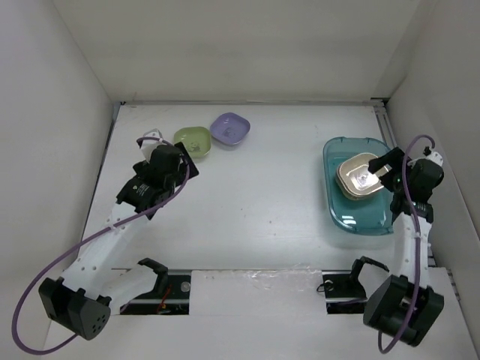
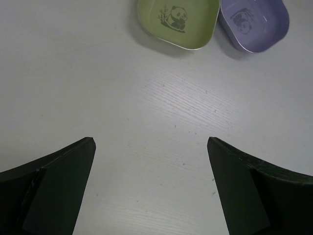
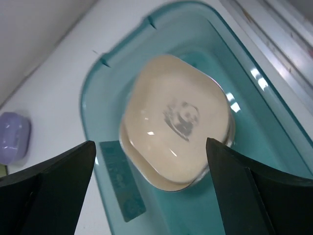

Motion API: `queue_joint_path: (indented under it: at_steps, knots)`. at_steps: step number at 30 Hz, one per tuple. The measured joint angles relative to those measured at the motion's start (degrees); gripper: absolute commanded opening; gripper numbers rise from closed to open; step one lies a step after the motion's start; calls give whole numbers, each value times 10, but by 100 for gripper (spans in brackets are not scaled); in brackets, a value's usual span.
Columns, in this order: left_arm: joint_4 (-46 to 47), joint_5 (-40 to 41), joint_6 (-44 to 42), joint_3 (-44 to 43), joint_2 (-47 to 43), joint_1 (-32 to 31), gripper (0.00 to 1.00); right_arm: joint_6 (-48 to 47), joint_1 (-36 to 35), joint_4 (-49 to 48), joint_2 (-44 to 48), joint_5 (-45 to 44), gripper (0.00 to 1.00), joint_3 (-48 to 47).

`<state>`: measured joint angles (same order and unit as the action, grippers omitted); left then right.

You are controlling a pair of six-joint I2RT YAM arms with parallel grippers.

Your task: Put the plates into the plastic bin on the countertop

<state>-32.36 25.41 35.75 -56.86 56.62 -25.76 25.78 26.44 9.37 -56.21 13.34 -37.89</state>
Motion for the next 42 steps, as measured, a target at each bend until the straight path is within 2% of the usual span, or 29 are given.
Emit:
queue_joint_path:
  at_steps: [3, 5, 11, 15, 20, 26, 28, 29, 30, 31, 32, 33, 34, 35, 39, 42]
  knots:
    - [4, 1, 28, -2, 23, 0, 100, -13, -27, -3, 59, 10, 100, -23]
    - [5, -1, 50, -15, 66, 12, 100, -33, -76, -10, 70, 19, 100, -49]
    - [29, -12, 89, -86, 243, 110, 100, -121, -305, -30, 3, 47, 100, -114]
    - [54, -35, 84, -150, 352, 186, 96, -167, -403, -19, -33, 53, 100, -115]
    - [123, -110, 66, -167, 449, 245, 96, -202, -464, -17, -43, 51, 100, -115]
    - [164, -173, 49, -206, 533, 242, 95, -225, -495, -21, -57, 45, 100, -115]
    - [176, -184, 45, -219, 554, 239, 88, -228, -497, -25, -66, 45, 100, -115]
    - [180, -187, 45, -223, 562, 238, 81, -230, -497, -27, -71, 44, 100, -115]
    - [179, -188, 46, -228, 570, 238, 57, -231, -497, -29, -76, 44, 100, -114]
    - [177, -187, 49, -233, 579, 238, 40, -232, -497, -30, -81, 45, 100, -114]
    - [172, -182, 52, -240, 588, 238, 27, -232, -498, -32, -85, 45, 100, -114]
    - [164, -173, 54, -249, 596, 238, 19, -233, -497, -35, -89, 45, 100, -114]
    - [158, -169, 56, -257, 602, 238, 3, -232, -498, -37, -92, 45, 100, -114]
    - [153, -160, 62, -271, 614, 238, 0, -232, -498, -38, -94, 45, 100, -114]
    - [133, -120, 91, -314, 622, 234, 0, -232, -502, -41, -98, 45, 100, -113]
    - [111, -71, 132, -291, 605, 231, 0, -234, -515, -50, -111, 44, 100, -114]
